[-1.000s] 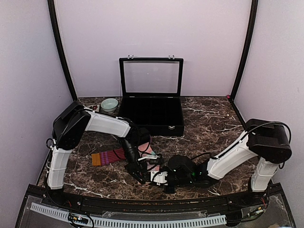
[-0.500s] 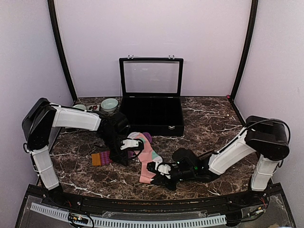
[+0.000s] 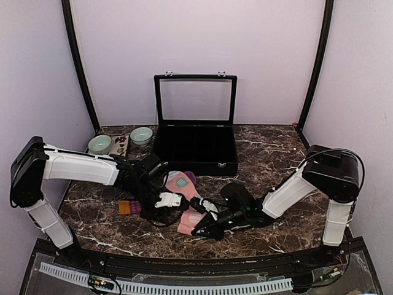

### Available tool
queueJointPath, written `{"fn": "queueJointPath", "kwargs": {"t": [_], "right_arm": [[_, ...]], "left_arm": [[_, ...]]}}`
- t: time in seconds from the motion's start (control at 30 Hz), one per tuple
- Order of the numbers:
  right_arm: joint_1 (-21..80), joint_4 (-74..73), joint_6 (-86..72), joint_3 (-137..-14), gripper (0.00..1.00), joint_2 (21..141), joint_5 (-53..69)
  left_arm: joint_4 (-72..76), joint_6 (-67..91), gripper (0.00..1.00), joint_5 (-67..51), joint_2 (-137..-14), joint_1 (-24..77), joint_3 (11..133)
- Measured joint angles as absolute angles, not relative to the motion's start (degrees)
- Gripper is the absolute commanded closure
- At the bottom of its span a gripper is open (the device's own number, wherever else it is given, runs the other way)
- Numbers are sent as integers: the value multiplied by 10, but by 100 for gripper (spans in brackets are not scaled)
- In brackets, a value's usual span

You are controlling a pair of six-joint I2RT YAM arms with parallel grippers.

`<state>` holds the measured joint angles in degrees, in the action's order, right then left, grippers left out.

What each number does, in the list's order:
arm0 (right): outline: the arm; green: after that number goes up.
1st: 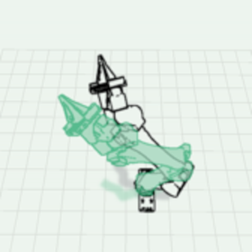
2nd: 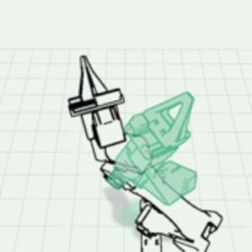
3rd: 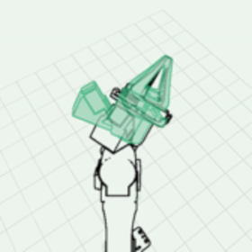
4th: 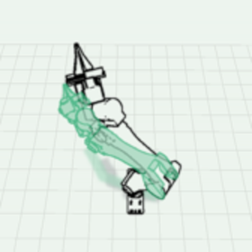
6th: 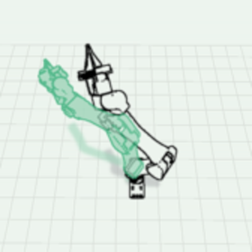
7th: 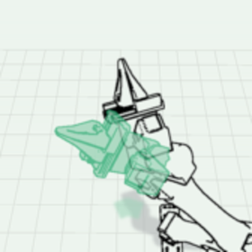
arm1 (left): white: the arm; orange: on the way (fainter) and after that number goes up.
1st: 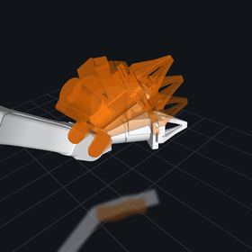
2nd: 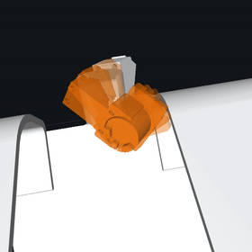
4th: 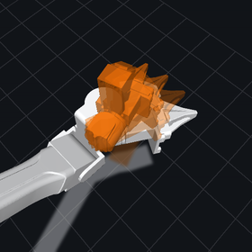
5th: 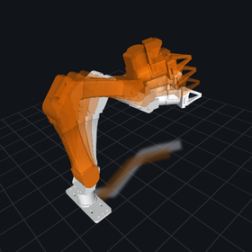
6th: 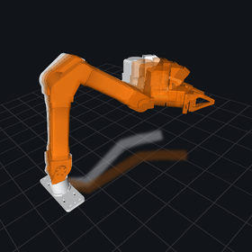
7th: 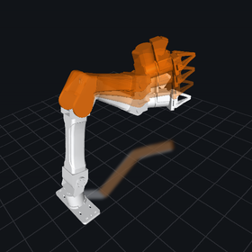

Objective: Roll the socks
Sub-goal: Roll the sock at the center of the board.

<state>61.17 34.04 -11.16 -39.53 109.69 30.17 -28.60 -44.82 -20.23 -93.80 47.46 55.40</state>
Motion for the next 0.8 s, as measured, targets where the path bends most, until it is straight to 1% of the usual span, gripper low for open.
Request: {"fn": "queueJointPath", "kwargs": {"t": [0.1,0.23,0.33,0.53,0.8], "right_arm": [[603,336,-141,-418,100,1120,338],[594,337,-173,-424,100,1131,364],[585,346,-202,-424,100,1140,385],[578,363,-235,-423,100,1149,405],[575,371,-254,-423,100,1151,409]], "left_arm": [[-267,-458,66,-206,-938,519,550],[-258,-463,65,-208,-938,550,549],[-253,-467,62,-206,-939,563,550],[-243,-478,62,-191,-961,575,556],[-221,-489,67,-163,-1001,581,578]]}}
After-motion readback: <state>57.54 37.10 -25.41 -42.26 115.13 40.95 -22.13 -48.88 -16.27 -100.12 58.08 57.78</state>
